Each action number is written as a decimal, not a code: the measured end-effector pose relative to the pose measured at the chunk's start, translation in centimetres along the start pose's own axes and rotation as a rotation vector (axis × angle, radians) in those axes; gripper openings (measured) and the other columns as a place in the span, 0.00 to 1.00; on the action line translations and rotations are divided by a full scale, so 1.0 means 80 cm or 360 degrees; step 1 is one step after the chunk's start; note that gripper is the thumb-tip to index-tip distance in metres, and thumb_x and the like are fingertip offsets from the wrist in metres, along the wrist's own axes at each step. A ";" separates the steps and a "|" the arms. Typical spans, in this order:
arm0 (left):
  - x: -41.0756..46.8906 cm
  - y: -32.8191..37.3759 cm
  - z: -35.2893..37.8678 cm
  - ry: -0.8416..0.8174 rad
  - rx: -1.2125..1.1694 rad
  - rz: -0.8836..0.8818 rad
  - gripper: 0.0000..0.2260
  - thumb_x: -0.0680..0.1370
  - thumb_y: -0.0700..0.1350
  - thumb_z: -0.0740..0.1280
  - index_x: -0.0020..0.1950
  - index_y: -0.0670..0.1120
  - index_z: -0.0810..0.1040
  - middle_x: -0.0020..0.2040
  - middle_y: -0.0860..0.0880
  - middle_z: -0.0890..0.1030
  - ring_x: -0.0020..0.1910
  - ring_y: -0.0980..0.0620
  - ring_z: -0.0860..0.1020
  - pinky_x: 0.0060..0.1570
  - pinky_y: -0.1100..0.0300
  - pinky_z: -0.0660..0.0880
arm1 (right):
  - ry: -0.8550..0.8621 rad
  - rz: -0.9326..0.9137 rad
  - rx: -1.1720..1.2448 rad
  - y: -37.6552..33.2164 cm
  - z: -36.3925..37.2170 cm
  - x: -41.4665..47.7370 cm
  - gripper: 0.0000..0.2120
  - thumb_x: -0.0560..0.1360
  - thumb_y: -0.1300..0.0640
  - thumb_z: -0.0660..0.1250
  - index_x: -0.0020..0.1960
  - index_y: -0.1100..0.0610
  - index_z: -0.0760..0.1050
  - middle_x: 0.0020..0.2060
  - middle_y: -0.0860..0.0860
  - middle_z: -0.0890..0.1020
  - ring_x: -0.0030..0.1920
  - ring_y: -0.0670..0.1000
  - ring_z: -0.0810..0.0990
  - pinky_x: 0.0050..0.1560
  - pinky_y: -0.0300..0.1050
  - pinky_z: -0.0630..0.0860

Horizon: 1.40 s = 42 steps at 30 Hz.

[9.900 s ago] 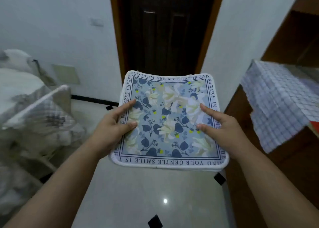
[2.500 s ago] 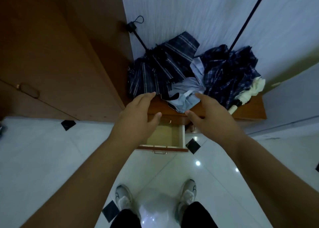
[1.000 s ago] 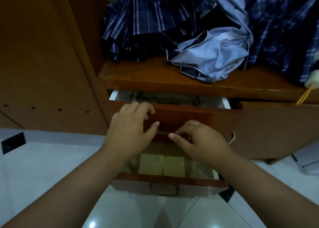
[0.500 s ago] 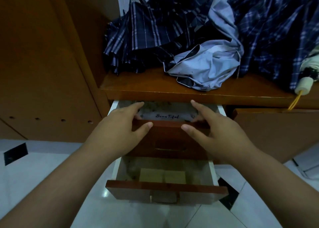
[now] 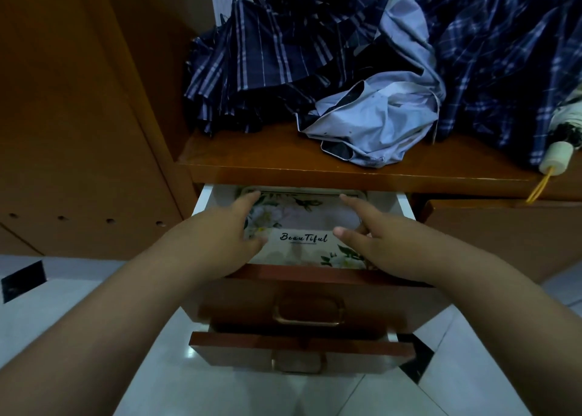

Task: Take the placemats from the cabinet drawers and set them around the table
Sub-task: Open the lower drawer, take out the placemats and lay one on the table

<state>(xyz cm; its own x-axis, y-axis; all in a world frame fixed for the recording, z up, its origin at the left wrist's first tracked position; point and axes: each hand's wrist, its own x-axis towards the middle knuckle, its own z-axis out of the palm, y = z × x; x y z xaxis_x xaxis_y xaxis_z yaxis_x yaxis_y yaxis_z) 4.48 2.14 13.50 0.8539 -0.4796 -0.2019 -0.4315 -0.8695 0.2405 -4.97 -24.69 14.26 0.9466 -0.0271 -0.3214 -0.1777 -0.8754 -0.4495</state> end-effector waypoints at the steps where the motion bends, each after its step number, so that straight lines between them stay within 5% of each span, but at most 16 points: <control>1: 0.009 0.000 -0.001 -0.0163 0.0049 -0.0044 0.38 0.80 0.63 0.61 0.82 0.59 0.42 0.52 0.48 0.83 0.41 0.53 0.78 0.36 0.58 0.73 | -0.0083 0.0074 -0.0042 -0.002 -0.001 0.010 0.37 0.78 0.30 0.54 0.80 0.37 0.40 0.63 0.50 0.79 0.52 0.48 0.81 0.56 0.49 0.78; 3: 0.025 0.002 -0.003 -0.0447 0.0166 -0.0117 0.39 0.81 0.63 0.60 0.81 0.58 0.36 0.68 0.41 0.77 0.48 0.49 0.78 0.41 0.60 0.71 | -0.0270 0.0221 -0.0224 -0.007 0.000 0.025 0.40 0.80 0.33 0.55 0.78 0.38 0.31 0.76 0.58 0.66 0.64 0.57 0.77 0.65 0.53 0.73; 7: 0.046 0.014 -0.003 -0.0827 0.0316 -0.0187 0.40 0.81 0.64 0.59 0.78 0.63 0.31 0.80 0.39 0.61 0.69 0.39 0.73 0.64 0.51 0.71 | -0.0506 0.0482 -0.0518 -0.018 0.007 0.043 0.41 0.79 0.30 0.52 0.74 0.35 0.23 0.81 0.60 0.44 0.76 0.66 0.62 0.72 0.60 0.64; 12: 0.052 0.020 0.002 -0.0813 0.0257 -0.0344 0.39 0.81 0.64 0.58 0.80 0.60 0.32 0.82 0.39 0.47 0.76 0.37 0.63 0.70 0.48 0.66 | -0.0598 0.0556 -0.0496 -0.020 0.014 0.050 0.42 0.77 0.28 0.53 0.76 0.36 0.26 0.81 0.57 0.42 0.78 0.66 0.55 0.74 0.62 0.60; 17: 0.058 0.029 0.007 -0.0981 0.0456 -0.0326 0.39 0.82 0.58 0.61 0.81 0.58 0.34 0.82 0.40 0.53 0.74 0.38 0.66 0.69 0.49 0.68 | -0.0613 0.0521 -0.0335 -0.013 0.009 0.041 0.47 0.74 0.25 0.56 0.77 0.37 0.27 0.81 0.55 0.40 0.79 0.64 0.52 0.76 0.62 0.56; 25: 0.055 0.055 0.029 -0.1038 0.0524 -0.0387 0.38 0.84 0.50 0.60 0.81 0.52 0.33 0.83 0.39 0.46 0.78 0.35 0.59 0.71 0.45 0.64 | -0.0526 0.0518 -0.0174 -0.013 0.010 0.025 0.50 0.74 0.33 0.65 0.80 0.41 0.34 0.81 0.54 0.41 0.77 0.64 0.58 0.74 0.58 0.63; 28: 0.050 0.041 0.016 -0.0777 0.0221 -0.0445 0.37 0.83 0.51 0.61 0.83 0.53 0.39 0.81 0.38 0.49 0.70 0.38 0.70 0.65 0.49 0.72 | -0.0380 0.0461 -0.0050 -0.008 0.011 0.017 0.48 0.74 0.34 0.67 0.82 0.43 0.40 0.81 0.52 0.47 0.76 0.61 0.62 0.72 0.56 0.66; 31: 0.038 0.017 -0.009 -0.0373 -0.0256 -0.0360 0.30 0.81 0.40 0.63 0.80 0.57 0.56 0.72 0.40 0.63 0.43 0.48 0.77 0.37 0.60 0.74 | -0.0193 0.0369 0.0049 -0.005 0.017 0.009 0.44 0.73 0.34 0.68 0.81 0.44 0.51 0.78 0.51 0.56 0.72 0.58 0.67 0.70 0.55 0.70; 33: 0.023 0.004 -0.019 -0.0236 -0.0488 -0.0299 0.26 0.79 0.36 0.64 0.73 0.59 0.68 0.68 0.44 0.69 0.36 0.49 0.77 0.27 0.62 0.72 | -0.0094 0.0316 0.0092 -0.005 0.022 0.002 0.42 0.73 0.32 0.67 0.80 0.45 0.55 0.78 0.49 0.58 0.72 0.56 0.68 0.70 0.56 0.70; 37: -0.006 -0.003 -0.026 0.0068 -0.1402 -0.0408 0.22 0.78 0.33 0.68 0.60 0.60 0.81 0.58 0.52 0.77 0.45 0.41 0.83 0.35 0.47 0.80 | 0.0010 0.0236 0.0021 -0.010 0.026 -0.014 0.45 0.68 0.22 0.58 0.78 0.44 0.60 0.78 0.46 0.61 0.73 0.53 0.67 0.70 0.56 0.71; 40: -0.011 0.001 -0.036 0.0298 -0.2308 -0.0507 0.21 0.78 0.31 0.67 0.60 0.57 0.83 0.59 0.47 0.79 0.41 0.46 0.84 0.36 0.56 0.82 | 0.0120 0.0187 -0.0154 -0.016 0.021 -0.030 0.55 0.57 0.12 0.48 0.76 0.40 0.62 0.74 0.40 0.65 0.69 0.48 0.70 0.63 0.55 0.76; 42: -0.009 0.009 -0.040 0.0357 -0.2590 -0.0500 0.21 0.79 0.30 0.64 0.63 0.51 0.81 0.52 0.49 0.82 0.40 0.48 0.86 0.37 0.59 0.82 | 0.0230 0.0168 -0.0305 -0.016 0.017 -0.040 0.56 0.54 0.10 0.46 0.75 0.37 0.61 0.71 0.35 0.64 0.68 0.45 0.68 0.60 0.52 0.77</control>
<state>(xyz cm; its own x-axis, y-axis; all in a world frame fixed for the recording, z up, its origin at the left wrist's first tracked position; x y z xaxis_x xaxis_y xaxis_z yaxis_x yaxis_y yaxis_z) 4.49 2.26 16.82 0.9267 -0.1723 -0.3340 0.3617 0.1682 0.9170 -8.17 -22.82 14.73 0.9566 -0.1797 -0.2295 -0.2363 -0.9391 -0.2495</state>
